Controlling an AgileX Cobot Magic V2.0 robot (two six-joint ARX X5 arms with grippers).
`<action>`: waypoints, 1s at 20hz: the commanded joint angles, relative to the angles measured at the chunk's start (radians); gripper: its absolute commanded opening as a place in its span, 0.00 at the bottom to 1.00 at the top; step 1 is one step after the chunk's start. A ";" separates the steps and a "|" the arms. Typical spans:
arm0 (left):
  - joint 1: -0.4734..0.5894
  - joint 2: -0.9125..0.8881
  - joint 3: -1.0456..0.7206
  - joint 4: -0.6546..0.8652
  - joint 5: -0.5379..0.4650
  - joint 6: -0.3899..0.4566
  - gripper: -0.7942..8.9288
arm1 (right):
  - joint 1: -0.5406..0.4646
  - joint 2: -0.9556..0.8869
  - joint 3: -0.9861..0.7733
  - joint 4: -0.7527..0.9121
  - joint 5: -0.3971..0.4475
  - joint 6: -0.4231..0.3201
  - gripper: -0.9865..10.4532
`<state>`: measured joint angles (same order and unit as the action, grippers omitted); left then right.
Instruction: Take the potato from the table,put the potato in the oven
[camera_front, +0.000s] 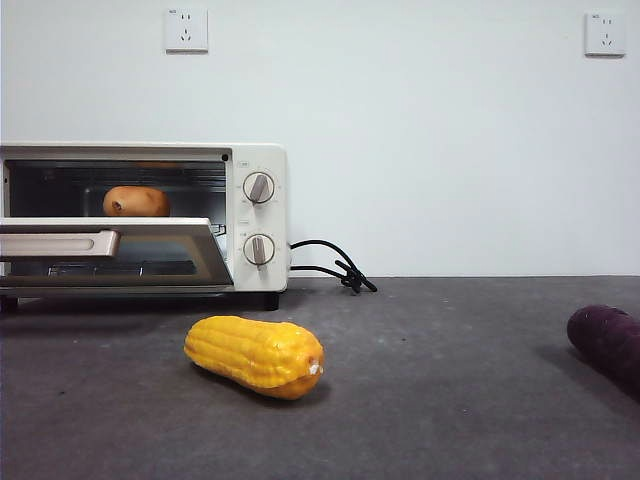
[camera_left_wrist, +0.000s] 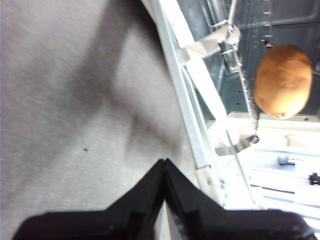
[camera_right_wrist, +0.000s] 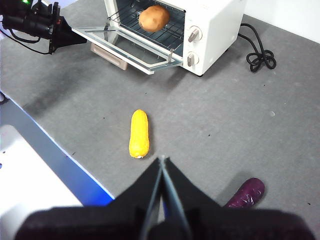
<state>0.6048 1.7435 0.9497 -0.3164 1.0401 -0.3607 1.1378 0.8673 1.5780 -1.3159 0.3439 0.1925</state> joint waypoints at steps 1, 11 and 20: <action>-0.006 0.006 0.008 0.011 0.025 -0.029 0.07 | 0.000 -0.001 -0.009 0.005 0.005 0.013 0.09; -0.006 0.005 0.010 0.162 0.093 -0.201 0.07 | 0.000 -0.001 -0.009 0.006 0.035 -0.010 0.09; -0.029 0.005 0.101 0.262 0.132 -0.354 0.07 | 0.000 -0.001 -0.009 0.006 0.090 -0.029 0.09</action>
<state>0.5800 1.7435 1.0466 -0.0669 1.1625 -0.7013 1.1378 0.8673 1.5780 -1.3155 0.4313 0.1749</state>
